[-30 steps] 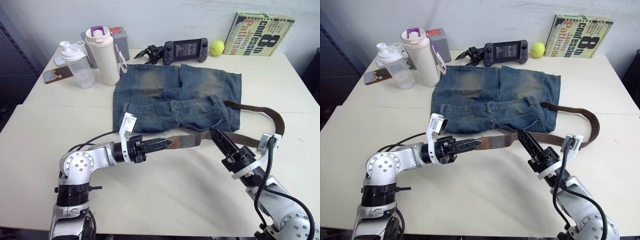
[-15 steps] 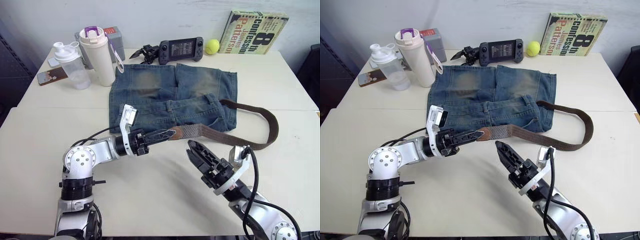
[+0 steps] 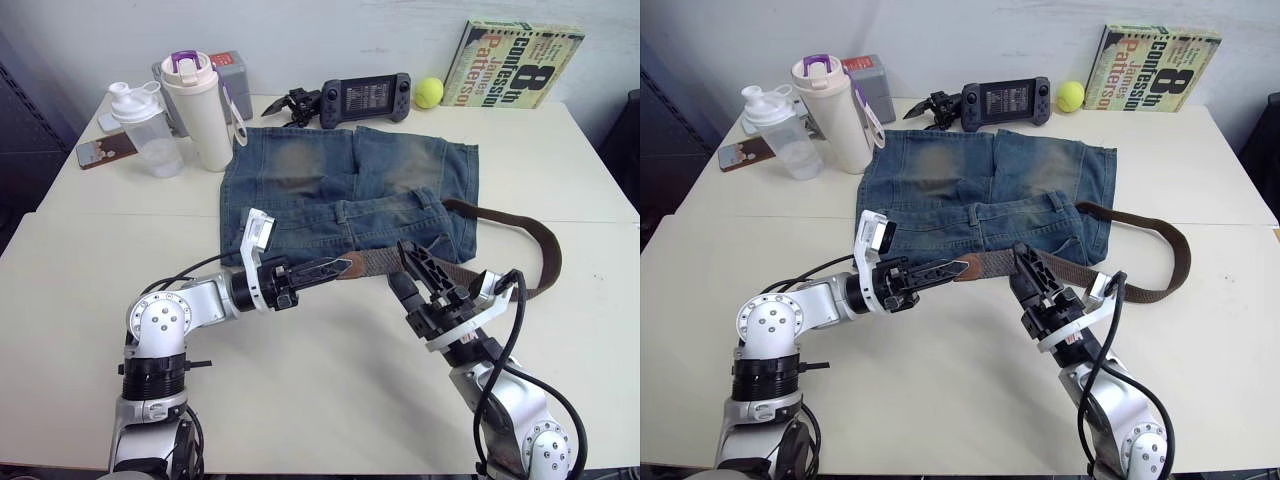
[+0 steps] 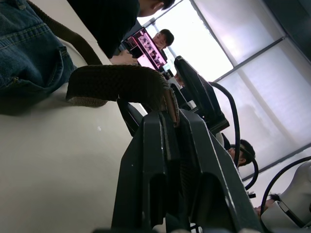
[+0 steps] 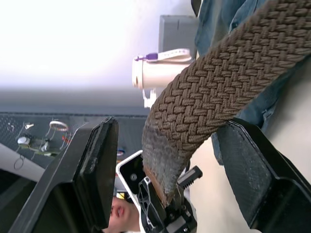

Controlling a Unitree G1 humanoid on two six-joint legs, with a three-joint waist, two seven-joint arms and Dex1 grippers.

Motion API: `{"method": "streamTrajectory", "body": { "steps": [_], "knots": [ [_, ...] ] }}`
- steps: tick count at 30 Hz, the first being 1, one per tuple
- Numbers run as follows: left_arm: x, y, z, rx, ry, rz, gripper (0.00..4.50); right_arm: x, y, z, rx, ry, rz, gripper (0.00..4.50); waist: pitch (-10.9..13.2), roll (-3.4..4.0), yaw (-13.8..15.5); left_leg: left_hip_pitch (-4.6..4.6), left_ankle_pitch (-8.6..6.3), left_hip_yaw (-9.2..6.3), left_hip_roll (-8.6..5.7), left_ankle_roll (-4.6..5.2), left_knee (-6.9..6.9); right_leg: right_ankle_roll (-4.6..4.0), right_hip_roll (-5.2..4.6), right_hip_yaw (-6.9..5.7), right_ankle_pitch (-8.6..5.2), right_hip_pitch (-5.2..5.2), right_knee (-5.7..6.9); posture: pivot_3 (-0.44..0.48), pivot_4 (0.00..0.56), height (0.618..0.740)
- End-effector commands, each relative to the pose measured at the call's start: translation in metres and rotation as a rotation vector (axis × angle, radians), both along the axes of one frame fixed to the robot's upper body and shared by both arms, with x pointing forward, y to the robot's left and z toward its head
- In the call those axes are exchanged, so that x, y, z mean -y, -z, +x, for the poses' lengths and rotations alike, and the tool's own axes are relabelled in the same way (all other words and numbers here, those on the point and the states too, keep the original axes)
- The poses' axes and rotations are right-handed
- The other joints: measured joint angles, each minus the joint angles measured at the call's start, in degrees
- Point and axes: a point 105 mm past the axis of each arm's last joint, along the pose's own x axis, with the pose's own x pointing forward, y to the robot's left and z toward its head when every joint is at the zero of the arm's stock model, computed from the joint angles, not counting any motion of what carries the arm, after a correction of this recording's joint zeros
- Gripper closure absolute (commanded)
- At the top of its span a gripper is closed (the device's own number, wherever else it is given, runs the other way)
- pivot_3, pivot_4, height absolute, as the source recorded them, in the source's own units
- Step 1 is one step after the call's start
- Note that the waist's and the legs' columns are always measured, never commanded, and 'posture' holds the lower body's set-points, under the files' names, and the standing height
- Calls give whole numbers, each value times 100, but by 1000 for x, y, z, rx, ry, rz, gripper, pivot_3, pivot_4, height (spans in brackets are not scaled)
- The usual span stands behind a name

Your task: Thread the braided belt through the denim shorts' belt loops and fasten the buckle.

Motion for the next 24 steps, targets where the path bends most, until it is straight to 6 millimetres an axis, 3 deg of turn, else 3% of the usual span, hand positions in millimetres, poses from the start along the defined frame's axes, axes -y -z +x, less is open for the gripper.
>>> {"method": "streamTrajectory", "body": {
  "steps": [1, 2, 3, 9, 10, 17, 19, 20, 23, 24],
  "knots": [
    [0, -8, -3, 28, 10, -24, 4500, 4, -11, -2, 43, 50, 11, 1403, 0, 0, -1, 0, 0, 0, 0, 0, 0, 0, 0, 0, 0, 0, 0, 0, 150, 739],
    [0, -8, -3, 28, 10, -21, 4500, 3, -12, -2, 45, 47, 4, 1775, 0, 0, -1, 1, 0, 0, 0, 0, 0, 0, 1, 0, 0, 0, 2, 0, 150, 739],
    [1, -8, -3, 27, 12, -21, 4500, 1, -12, -3, 46, 41, -5, 1873, 0, 0, -1, 1, 0, -1, 1, 0, 0, 0, 1, -1, 0, 0, 2, 0, 150, 739],
    [2, -6, -3, 24, 15, -17, 4500, 3, -11, 0, 41, 68, 9, 4248, 0, 0, -5, 1, 0, -1, 1, -1, -3, 0, 2, 0, 0, -1, 1, 0, 150, 739],
    [2, -6, -3, 22, 16, -16, 4500, 4, -13, 0, 47, 75, 16, 4441, 0, 0, -4, 1, 1, -1, 1, -1, -3, 0, 2, 0, 0, -1, 1, 0, 150, 739],
    [2, -4, -3, 31, 15, 15, 4500, 6, -19, 2, 78, 88, 9, 4441, 0, 0, -3, 1, 1, -1, 1, -1, -3, 0, 2, 0, 0, 0, 1, 0, 150, 739],
    [2, -2, -5, 51, 27, 41, 3615, 10, -22, 3, 91, 105, 12, 4500, 0, 0, -4, 1, 1, -1, 1, -1, -3, 0, 2, 0, 0, 0, 1, 0, 150, 739],
    [2, -1, -5, 71, 23, 68, 3535, 13, -24, 3, 98, 118, 16, 4500, 0, 0, -4, 1, 1, -1, 1, -1, -3, 0, 2, 0, 0, 0, 1, 0, 150, 739],
    [-4, 4, -1, 92, -3, 127, 2686, 27, -26, 6, 106, 181, 22, 4500, 0, 0, -3, 1, 1, -1, 1, -1, -3, 0, 2, 0, 0, -1, 1, 0, 150, 739],
    [-15, 10, 2, 157, -13, 196, 2686, 37, -26, 6, 109, 220, -1, 4500, 0, 0, -3, 1, 1, 0, 1, -1, -3, 0, 2, 0, 0, 0, 1, 0, 150, 739]
  ]
}}
